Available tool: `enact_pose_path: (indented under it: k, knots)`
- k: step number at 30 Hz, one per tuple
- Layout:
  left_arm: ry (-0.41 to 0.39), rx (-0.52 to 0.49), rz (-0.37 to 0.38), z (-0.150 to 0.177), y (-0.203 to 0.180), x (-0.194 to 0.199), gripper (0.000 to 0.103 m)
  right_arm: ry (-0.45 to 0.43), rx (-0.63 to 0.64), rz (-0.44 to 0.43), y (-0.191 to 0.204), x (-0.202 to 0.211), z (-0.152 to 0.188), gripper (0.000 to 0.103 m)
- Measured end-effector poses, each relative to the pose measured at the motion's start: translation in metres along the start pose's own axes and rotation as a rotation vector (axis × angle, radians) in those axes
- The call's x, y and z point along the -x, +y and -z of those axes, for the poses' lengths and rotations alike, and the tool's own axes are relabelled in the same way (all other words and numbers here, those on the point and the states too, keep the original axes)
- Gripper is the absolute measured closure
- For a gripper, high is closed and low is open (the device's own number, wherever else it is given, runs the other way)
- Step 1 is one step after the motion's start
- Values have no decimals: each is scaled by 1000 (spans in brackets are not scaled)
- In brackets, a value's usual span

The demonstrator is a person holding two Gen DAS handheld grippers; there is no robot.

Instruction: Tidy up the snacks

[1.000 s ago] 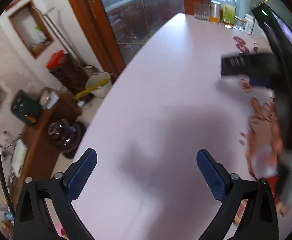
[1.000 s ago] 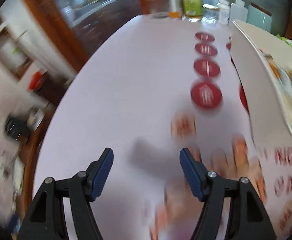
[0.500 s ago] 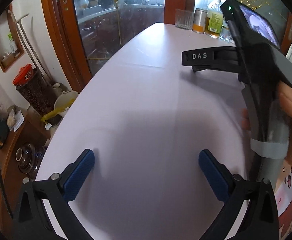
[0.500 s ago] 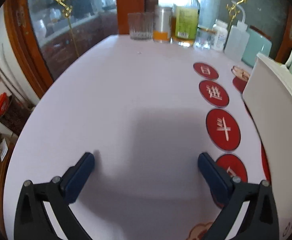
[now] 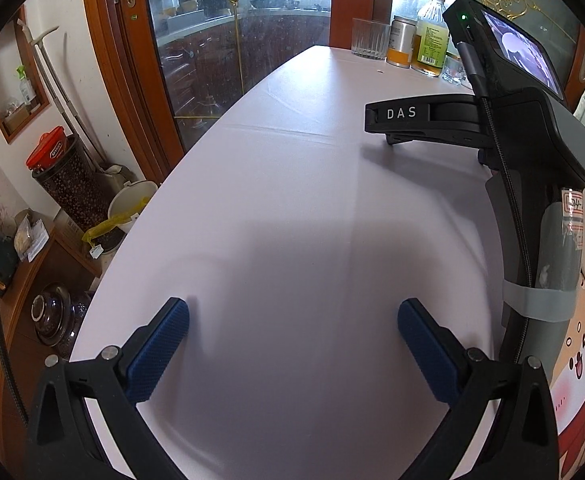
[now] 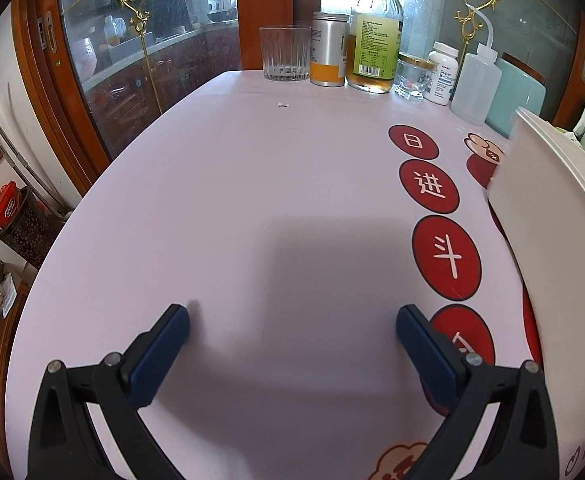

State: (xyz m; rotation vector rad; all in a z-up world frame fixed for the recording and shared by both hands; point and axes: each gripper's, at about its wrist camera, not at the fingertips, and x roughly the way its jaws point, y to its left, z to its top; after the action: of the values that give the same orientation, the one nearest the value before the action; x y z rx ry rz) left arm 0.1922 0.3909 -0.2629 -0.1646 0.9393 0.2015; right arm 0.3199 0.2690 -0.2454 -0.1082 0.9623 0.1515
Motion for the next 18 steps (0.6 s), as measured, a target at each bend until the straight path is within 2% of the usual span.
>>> enact_pose_path:
  k: [18]
  knots:
    - [0,1,1,0,-1,2,0,0,0,0,0,-1,0,0]
